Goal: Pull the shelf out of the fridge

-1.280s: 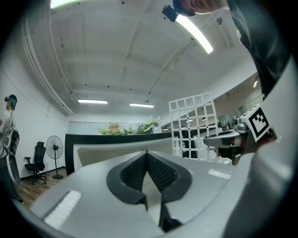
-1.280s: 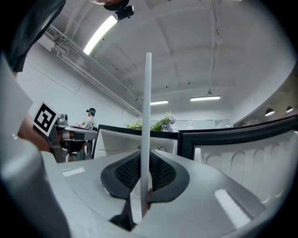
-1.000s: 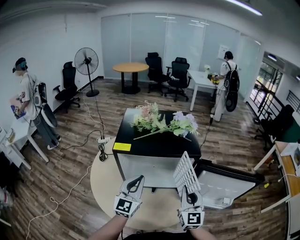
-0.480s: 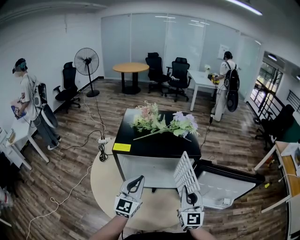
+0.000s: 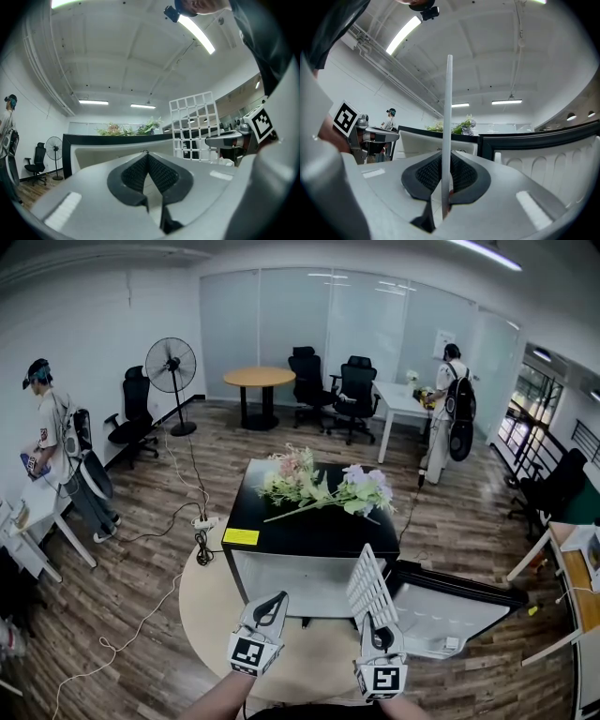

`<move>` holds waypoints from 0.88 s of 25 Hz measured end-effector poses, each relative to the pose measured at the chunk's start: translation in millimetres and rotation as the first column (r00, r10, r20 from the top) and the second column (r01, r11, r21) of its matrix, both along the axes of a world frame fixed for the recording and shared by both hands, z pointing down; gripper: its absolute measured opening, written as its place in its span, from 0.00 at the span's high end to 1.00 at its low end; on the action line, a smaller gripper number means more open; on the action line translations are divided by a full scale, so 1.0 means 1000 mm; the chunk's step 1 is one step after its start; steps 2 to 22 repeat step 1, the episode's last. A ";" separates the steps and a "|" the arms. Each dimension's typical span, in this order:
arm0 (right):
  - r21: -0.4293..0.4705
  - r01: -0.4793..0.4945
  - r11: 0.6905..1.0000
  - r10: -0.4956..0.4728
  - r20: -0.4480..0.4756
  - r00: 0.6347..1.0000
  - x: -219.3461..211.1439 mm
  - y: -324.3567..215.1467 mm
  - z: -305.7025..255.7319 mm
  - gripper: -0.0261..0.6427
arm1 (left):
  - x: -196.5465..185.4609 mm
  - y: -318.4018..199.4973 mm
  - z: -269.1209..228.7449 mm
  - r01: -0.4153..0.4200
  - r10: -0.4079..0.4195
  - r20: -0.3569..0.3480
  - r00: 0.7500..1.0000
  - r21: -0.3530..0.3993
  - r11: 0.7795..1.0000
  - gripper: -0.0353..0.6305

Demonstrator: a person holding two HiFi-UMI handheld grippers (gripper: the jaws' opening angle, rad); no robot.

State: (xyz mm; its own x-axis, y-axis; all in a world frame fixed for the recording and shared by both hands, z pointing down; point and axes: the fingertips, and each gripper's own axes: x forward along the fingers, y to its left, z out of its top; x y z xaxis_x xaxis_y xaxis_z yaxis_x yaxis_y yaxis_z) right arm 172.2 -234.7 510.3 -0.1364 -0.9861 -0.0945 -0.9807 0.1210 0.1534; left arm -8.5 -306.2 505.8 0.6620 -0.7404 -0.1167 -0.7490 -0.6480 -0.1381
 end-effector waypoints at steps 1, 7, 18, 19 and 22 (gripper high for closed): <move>0.002 0.001 1.000 -0.001 -0.002 1.000 0.000 0.000 0.000 0.91 | 0.000 0.000 0.000 -0.002 0.002 0.000 1.000 0.000 1.000 0.95; 0.002 0.001 1.000 -0.001 -0.002 1.000 0.000 0.000 0.000 0.91 | 0.000 0.000 0.000 -0.002 0.002 0.000 1.000 0.000 1.000 0.95; 0.002 0.001 1.000 -0.001 -0.002 1.000 0.000 0.000 0.000 0.91 | 0.000 0.000 0.000 -0.002 0.002 0.000 1.000 0.000 1.000 0.95; 0.002 0.001 1.000 -0.001 -0.002 1.000 0.000 0.000 0.000 0.91 | 0.000 0.000 0.000 -0.002 0.002 0.000 1.000 0.000 1.000 0.95; 0.002 0.001 1.000 -0.001 -0.002 1.000 0.000 0.000 0.000 0.91 | 0.000 0.000 0.000 -0.002 0.002 0.000 1.000 0.000 1.000 0.95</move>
